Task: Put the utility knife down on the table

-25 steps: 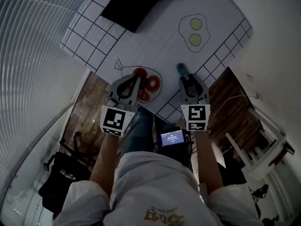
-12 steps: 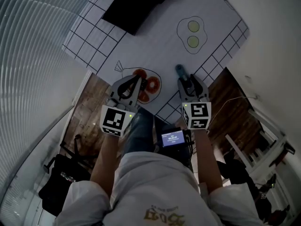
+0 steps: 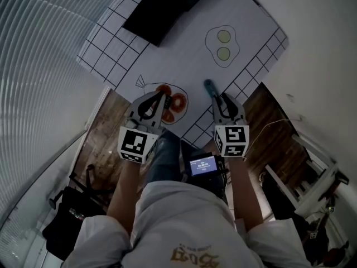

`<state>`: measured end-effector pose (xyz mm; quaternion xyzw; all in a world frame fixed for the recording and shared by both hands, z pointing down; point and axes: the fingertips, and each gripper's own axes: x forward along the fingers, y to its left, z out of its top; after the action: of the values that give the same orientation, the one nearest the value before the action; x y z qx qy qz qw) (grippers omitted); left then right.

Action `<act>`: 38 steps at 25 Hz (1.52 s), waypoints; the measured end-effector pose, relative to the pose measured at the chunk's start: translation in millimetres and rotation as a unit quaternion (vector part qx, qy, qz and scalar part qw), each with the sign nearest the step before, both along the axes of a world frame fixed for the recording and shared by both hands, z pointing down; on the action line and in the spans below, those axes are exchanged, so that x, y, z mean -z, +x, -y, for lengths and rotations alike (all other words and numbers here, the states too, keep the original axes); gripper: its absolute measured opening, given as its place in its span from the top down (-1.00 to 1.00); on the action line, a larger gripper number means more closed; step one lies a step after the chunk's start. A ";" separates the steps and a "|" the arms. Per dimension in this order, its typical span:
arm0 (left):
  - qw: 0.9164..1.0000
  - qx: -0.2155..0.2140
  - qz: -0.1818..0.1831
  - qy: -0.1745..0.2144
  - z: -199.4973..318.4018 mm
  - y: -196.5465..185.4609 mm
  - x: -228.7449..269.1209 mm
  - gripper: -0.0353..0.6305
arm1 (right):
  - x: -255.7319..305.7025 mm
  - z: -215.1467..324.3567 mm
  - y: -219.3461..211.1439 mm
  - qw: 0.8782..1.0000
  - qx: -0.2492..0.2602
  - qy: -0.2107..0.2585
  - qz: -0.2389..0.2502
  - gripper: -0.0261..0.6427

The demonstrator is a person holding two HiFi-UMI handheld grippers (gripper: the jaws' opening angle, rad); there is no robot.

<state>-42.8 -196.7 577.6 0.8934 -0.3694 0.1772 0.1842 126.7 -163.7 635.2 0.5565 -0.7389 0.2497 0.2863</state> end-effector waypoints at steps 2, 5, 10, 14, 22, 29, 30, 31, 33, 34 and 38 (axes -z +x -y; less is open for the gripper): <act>1.000 0.003 0.004 -0.001 -1.6 -1.2 0.8 0.87 | 6.8 -0.8 2.6 1.000 0.001 0.010 -0.003 0.72; 1.000 0.006 0.000 0.009 -0.9 1.3 9.4 0.87 | 14.4 -4.2 6.2 1.000 0.004 0.019 -0.008 0.86; 1.000 0.017 0.002 0.026 -0.4 1.7 23.4 0.87 | 25.2 -9.7 10.7 1.000 0.006 0.024 -0.007 0.89; 0.999 0.025 0.003 0.040 0.7 -0.6 37.2 0.87 | 45.3 -7.4 14.9 0.998 0.009 0.053 -0.020 0.90; 0.996 0.038 0.000 0.074 1.7 -4.6 74.9 0.87 | 91.1 -5.7 24.2 0.994 -0.011 0.104 -0.006 0.90; 0.991 0.062 -0.008 0.120 -0.8 -8.5 122.0 0.87 | 144.6 -7.6 28.0 0.987 -0.026 0.157 0.012 0.90; 0.990 0.063 -0.011 0.126 -1.3 -8.2 129.3 0.87 | 152.7 -7.7 28.1 0.986 -0.028 0.165 0.015 0.90; 0.989 0.064 -0.013 0.133 -1.8 -7.5 136.8 0.87 | 160.7 -7.9 28.4 0.984 -0.029 0.172 0.018 0.90; 0.987 0.065 -0.016 0.149 -2.8 -6.4 152.2 0.87 | 176.1 -8.3 28.7 0.982 -0.032 0.187 0.024 0.90; 0.985 0.066 -0.018 0.157 -3.3 -6.3 160.1 0.87 | 183.2 -8.7 28.6 0.980 -0.033 0.194 0.027 0.90; 0.980 0.072 -0.026 0.181 -6.0 -5.6 187.3 0.87 | 208.3 -10.7 28.1 0.974 -0.033 0.219 0.035 0.90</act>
<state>-48.4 -190.7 390.3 0.8872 -0.4542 0.0703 0.0412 154.8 -153.0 426.9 0.6207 -0.7665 0.1104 0.1228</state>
